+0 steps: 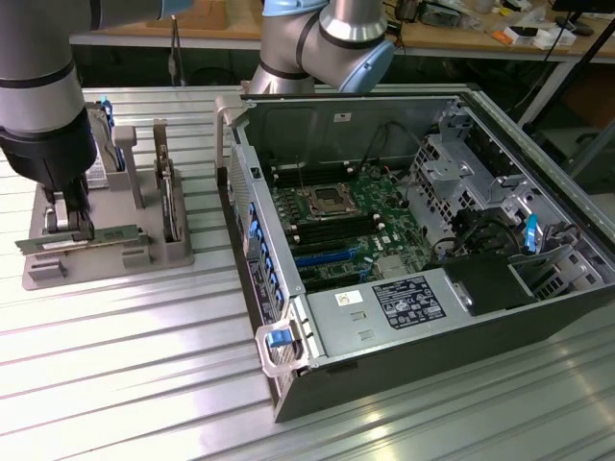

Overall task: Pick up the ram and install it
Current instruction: 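Pick up the ram and move it above insertion slot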

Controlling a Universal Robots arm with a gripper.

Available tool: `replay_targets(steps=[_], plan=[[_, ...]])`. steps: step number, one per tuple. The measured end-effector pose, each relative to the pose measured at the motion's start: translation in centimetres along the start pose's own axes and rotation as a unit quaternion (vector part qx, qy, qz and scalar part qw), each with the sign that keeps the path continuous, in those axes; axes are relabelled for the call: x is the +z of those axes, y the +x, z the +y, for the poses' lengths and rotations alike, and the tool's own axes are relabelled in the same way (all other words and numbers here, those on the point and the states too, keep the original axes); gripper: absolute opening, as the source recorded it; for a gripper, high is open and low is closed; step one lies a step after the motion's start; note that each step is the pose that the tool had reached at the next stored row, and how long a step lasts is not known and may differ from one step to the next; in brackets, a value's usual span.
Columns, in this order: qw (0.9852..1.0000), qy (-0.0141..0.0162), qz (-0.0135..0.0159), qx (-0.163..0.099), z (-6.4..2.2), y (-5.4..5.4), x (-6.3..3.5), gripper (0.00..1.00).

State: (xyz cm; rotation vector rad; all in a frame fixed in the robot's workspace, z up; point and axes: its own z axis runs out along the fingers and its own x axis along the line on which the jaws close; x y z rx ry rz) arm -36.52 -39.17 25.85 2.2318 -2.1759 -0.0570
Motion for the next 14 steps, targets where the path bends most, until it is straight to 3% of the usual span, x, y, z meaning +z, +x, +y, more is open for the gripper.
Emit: replay_targets(steps=[10, 14], plan=[[1.0000, 0.0000, 0.0000, 0.000, 0.10, 0.0, -2.52, 0.12], [1.0000, 0.0000, 0.0000, 0.000, 0.12, 0.0, -3.09, 0.12]])
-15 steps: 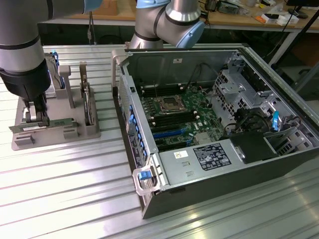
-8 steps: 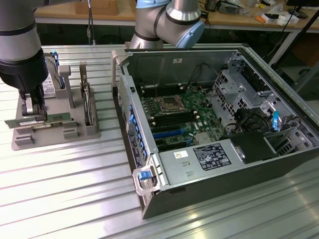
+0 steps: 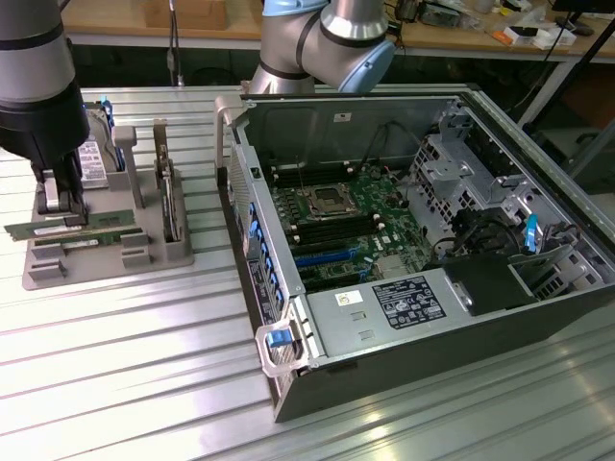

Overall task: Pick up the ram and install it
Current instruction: 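Pick up the ram and move it above insertion slot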

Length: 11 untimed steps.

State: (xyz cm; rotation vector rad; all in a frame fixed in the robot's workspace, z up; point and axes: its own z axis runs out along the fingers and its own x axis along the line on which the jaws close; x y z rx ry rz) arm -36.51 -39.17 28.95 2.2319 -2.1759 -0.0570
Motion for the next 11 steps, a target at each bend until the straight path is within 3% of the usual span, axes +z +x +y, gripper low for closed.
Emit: replay_targets(steps=[11], plan=[[1.0000, 0.0000, 0.0000, 0.000, 0.09, 0.0, -2.50, 0.12]])
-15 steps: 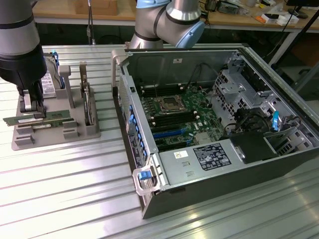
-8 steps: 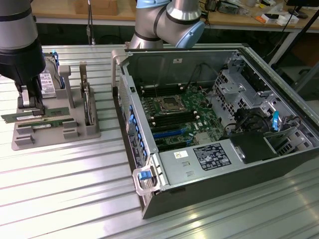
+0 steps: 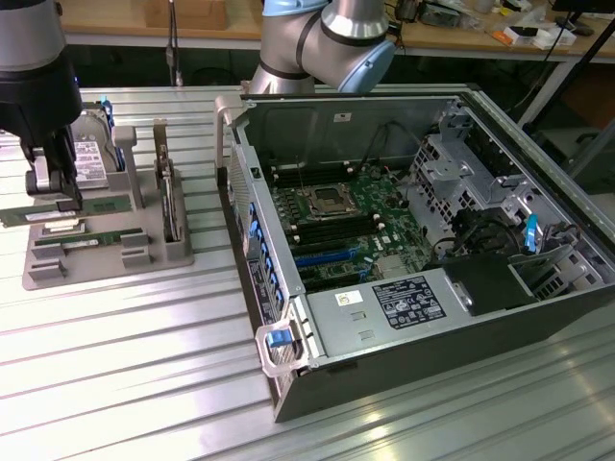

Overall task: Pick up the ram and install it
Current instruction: 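Pick up the ram and move it above insertion slot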

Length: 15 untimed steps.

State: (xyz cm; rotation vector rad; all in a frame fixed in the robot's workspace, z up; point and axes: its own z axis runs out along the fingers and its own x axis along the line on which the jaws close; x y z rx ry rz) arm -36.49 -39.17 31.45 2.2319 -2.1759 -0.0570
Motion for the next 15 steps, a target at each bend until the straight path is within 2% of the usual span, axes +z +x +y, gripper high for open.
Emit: replay_targets(steps=[9, 15], plan=[[1.0000, 0.0000, 0.0000, 0.000, 0.05, 0.0, -1.71, 0.12], [1.0000, 0.0000, 0.0000, 0.000, 0.06, 0.0, -2.36, 0.12]])
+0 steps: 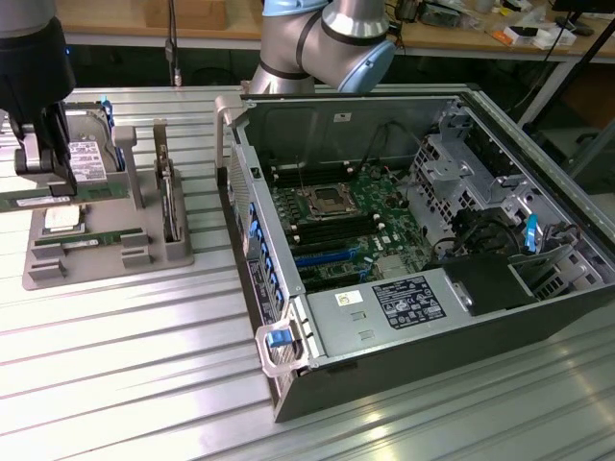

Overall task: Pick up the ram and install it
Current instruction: 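Pick up the ram and move it above insertion slot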

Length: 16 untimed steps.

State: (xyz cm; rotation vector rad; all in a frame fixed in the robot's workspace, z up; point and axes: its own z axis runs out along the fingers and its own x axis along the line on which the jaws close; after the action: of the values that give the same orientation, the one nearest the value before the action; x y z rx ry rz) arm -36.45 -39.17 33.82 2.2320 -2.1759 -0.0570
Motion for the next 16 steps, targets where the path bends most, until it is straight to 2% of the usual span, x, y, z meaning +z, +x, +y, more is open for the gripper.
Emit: replay_targets(steps=[12, 13, 16], plan=[[1.0000, 0.0000, 0.0000, 0.000, 0.01, 0.0, -1.43, 0.12], [1.0000, 0.0000, 0.0000, 0.000, 0.04, 0.0, -3.34, 0.12], [1.0000, 0.0000, 0.0000, 0.000, 0.05, 0.0, -3.70, 0.12]])
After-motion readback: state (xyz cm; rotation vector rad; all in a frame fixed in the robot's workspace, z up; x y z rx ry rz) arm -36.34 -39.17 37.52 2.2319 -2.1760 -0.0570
